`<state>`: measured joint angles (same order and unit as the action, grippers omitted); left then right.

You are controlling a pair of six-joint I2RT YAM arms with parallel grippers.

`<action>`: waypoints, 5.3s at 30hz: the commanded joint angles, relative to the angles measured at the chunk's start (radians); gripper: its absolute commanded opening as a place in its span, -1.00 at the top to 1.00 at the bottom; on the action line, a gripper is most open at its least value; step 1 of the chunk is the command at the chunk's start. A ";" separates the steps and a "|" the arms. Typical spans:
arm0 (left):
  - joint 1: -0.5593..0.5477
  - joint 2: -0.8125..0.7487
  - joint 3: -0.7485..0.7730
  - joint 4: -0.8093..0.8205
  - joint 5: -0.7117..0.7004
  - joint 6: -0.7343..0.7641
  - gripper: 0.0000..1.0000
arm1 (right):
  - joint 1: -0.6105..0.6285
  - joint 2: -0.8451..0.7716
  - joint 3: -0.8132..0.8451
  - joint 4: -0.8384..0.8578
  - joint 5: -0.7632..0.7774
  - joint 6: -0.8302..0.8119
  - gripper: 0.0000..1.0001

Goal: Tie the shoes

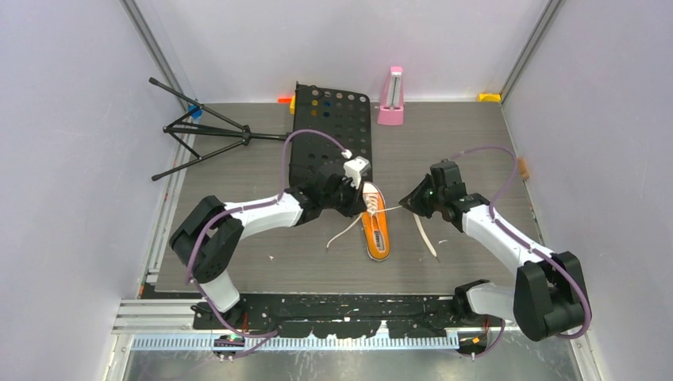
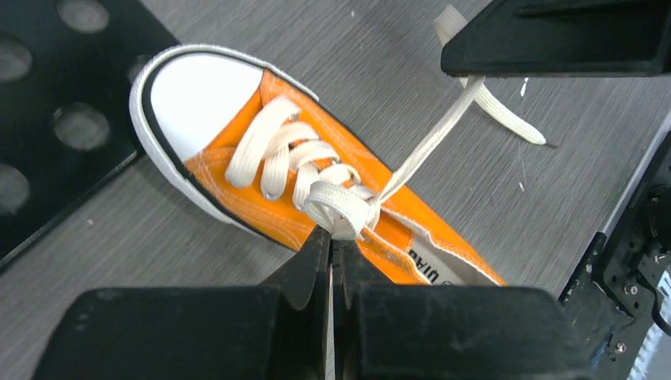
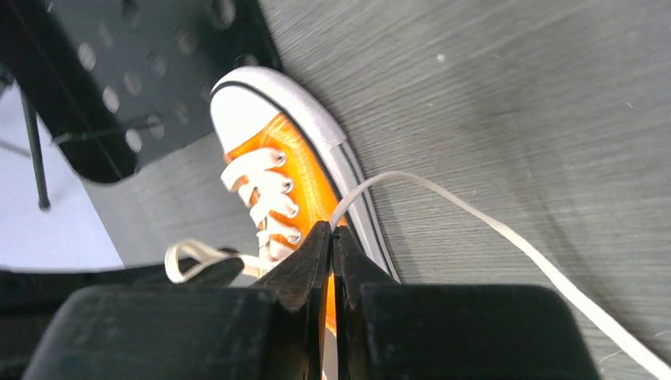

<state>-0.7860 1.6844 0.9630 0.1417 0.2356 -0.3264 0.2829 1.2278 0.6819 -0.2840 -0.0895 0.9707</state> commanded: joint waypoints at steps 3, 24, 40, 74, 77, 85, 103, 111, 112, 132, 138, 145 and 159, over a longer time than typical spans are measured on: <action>0.014 0.052 0.140 -0.124 0.066 0.212 1.00 | -0.013 -0.089 0.014 0.181 -0.196 -0.292 0.86; -0.006 0.102 0.249 -0.229 0.152 0.464 1.00 | 0.071 0.115 0.076 0.482 -0.418 -0.156 0.78; -0.006 0.095 0.237 -0.111 0.201 0.506 1.00 | 0.086 0.180 0.138 0.409 -0.352 -0.029 0.71; -0.006 -0.007 0.031 0.171 0.191 0.497 1.00 | 0.052 0.441 0.325 -0.009 -0.405 -0.208 0.52; -0.006 -0.010 0.024 0.187 0.189 0.490 1.00 | 0.052 0.432 0.332 -0.077 -0.377 -0.239 0.51; -0.006 -0.025 -0.026 0.259 0.180 0.450 1.00 | 0.053 0.396 0.354 -0.229 -0.243 -0.325 0.03; -0.006 -0.026 -0.055 0.262 0.208 0.440 1.00 | -0.100 0.356 0.459 -0.288 -0.175 -0.393 -0.71; -0.006 -0.031 -0.044 0.239 0.213 0.446 1.00 | -0.128 0.031 0.054 0.437 -0.360 -0.421 -0.70; -0.006 -0.030 -0.040 0.235 0.216 0.448 1.00 | -0.127 -0.005 -0.008 0.569 -0.439 -0.445 -0.65; -0.006 -0.031 -0.030 0.212 0.242 0.448 1.00 | 0.012 0.022 0.088 0.210 -0.731 -1.250 -0.26; -0.005 -0.030 -0.026 0.207 0.241 0.448 1.00 | -0.006 0.074 0.135 0.097 -0.757 -1.442 -0.35; -0.004 -0.030 0.000 0.161 0.249 0.457 1.00 | -0.001 0.096 0.135 0.083 -0.788 -1.483 -0.38; -0.006 -0.041 0.004 0.132 0.239 0.478 1.00 | 0.037 0.067 0.078 0.256 -0.689 -1.506 -0.47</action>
<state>-0.7902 1.6882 0.9310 0.2684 0.4641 0.1387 0.3134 1.3285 0.7696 -0.1341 -0.7963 -0.5140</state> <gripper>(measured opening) 0.011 0.728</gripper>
